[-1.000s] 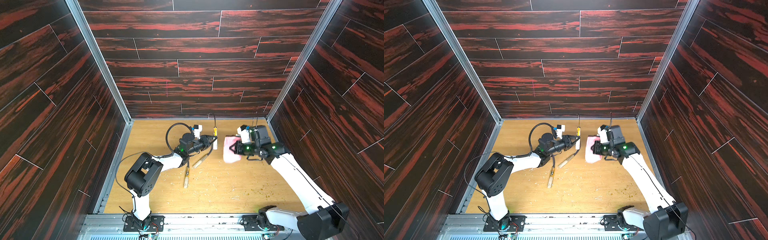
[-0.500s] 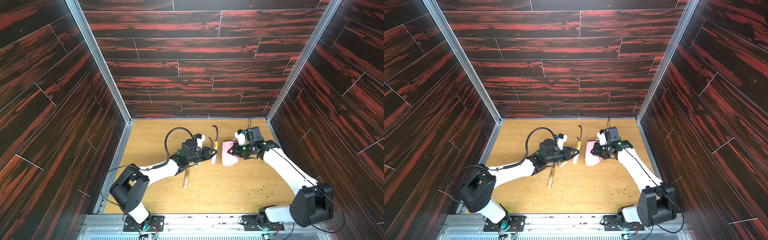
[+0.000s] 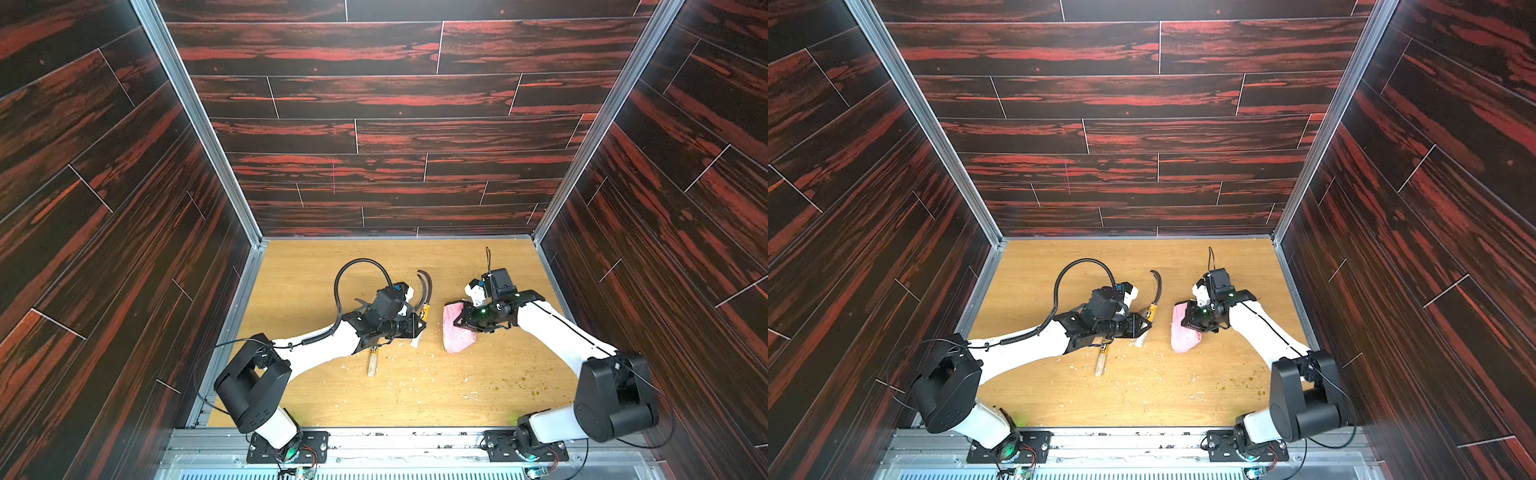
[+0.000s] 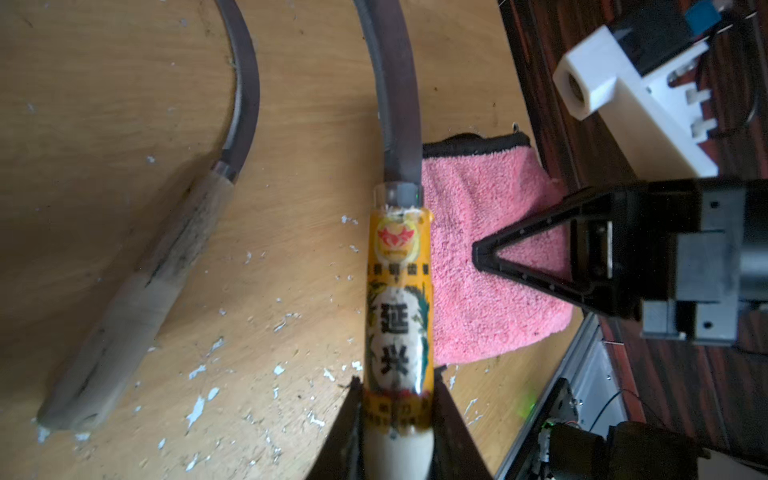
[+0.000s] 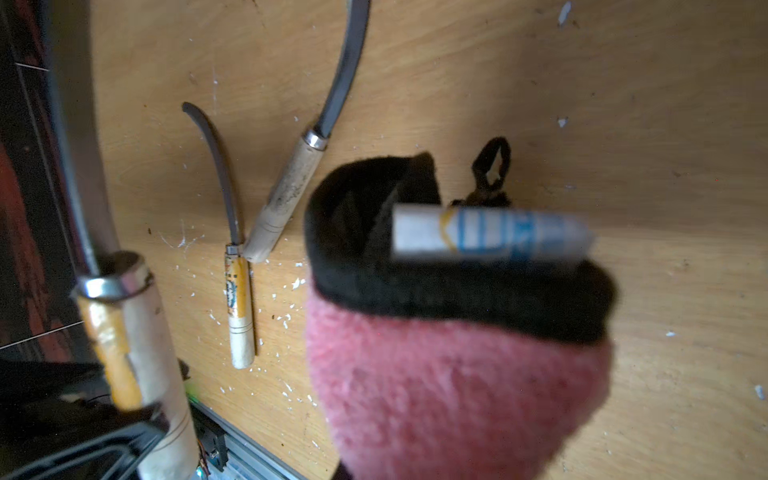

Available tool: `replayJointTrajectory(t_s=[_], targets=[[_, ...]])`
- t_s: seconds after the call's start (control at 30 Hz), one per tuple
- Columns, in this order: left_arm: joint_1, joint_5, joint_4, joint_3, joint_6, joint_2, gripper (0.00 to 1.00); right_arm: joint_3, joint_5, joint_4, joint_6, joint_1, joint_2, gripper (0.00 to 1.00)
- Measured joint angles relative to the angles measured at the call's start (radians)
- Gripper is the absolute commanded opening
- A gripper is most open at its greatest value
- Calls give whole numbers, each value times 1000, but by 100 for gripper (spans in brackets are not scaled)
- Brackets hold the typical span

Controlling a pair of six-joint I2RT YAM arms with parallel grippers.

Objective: Wipe small sickles with rags
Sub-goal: Place the rag at the center of the board.

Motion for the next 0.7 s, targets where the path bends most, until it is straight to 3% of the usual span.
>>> replayJointTrajectory(t_s=[0.2,0.5,0.7], targets=[[0,-11,-8,0,14,0,0,-30,10,6,-1,-3,36,17],[0,-10,-9,0,21,0,0,-32,162,-52,-3,-7,64,57],[0,0,-6,0,20,0,0,-22,288,-135,9,-7,34,72]])
